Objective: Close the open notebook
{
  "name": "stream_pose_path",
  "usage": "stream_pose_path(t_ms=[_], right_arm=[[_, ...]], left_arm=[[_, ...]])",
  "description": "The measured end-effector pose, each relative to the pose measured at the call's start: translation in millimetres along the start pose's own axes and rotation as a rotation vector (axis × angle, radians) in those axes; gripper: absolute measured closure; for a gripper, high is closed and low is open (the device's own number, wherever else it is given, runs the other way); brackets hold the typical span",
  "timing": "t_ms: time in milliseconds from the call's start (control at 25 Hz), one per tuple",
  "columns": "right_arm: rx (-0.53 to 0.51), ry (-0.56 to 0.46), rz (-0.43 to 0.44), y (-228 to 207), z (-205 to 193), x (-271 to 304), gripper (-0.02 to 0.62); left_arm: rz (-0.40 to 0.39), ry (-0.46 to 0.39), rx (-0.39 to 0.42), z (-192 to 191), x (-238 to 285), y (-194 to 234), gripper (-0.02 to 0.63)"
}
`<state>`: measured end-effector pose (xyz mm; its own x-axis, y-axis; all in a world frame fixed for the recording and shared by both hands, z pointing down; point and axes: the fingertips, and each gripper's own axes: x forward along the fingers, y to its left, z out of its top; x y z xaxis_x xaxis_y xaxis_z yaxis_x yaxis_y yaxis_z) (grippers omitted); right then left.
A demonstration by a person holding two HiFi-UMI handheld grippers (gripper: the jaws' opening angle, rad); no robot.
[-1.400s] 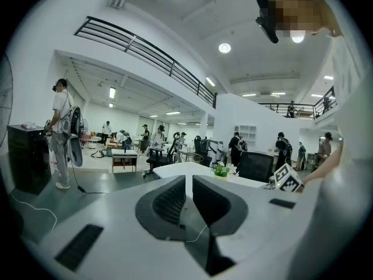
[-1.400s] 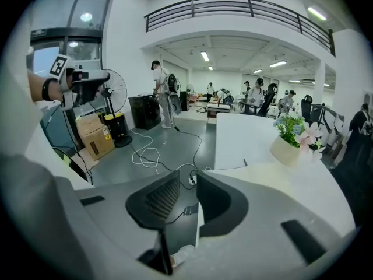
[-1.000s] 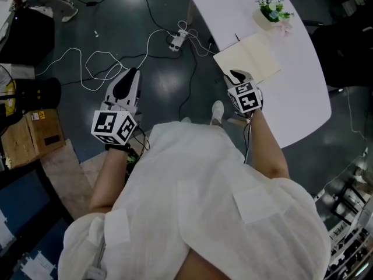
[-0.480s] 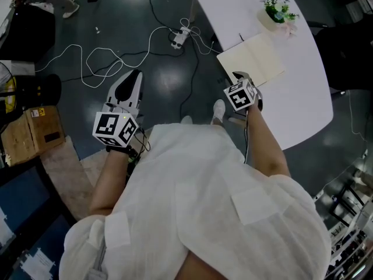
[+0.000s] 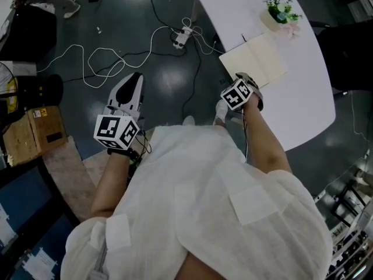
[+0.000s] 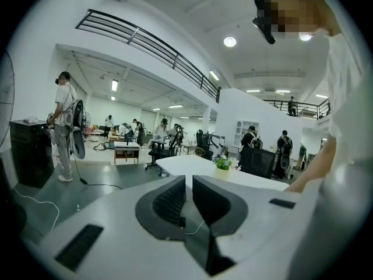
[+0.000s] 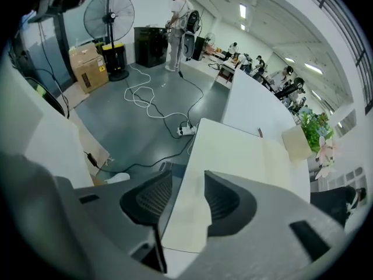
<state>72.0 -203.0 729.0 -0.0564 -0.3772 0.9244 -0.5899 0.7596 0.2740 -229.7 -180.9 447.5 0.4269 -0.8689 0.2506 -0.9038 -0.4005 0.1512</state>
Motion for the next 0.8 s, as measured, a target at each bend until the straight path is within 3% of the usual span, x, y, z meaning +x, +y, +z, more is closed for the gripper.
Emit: stream_pose_path(t_ms=[200, 480, 800], right_arm=[[-0.052, 0.056, -0.021, 0, -4, 7, 0.416], [-0.074, 0.058, -0.048, -2, -5, 11, 0.430], [0.014, 0.041, -0.025, -5, 0, -1, 0.477]], left_arm=[[-0.003, 0.006, -0.004, 0, 0, 0, 0.572], [-0.005, 0.012, -0.001, -3, 0, -5, 0.572], [-0.021, 0.013, 0.000, -4, 0, -14, 0.572]])
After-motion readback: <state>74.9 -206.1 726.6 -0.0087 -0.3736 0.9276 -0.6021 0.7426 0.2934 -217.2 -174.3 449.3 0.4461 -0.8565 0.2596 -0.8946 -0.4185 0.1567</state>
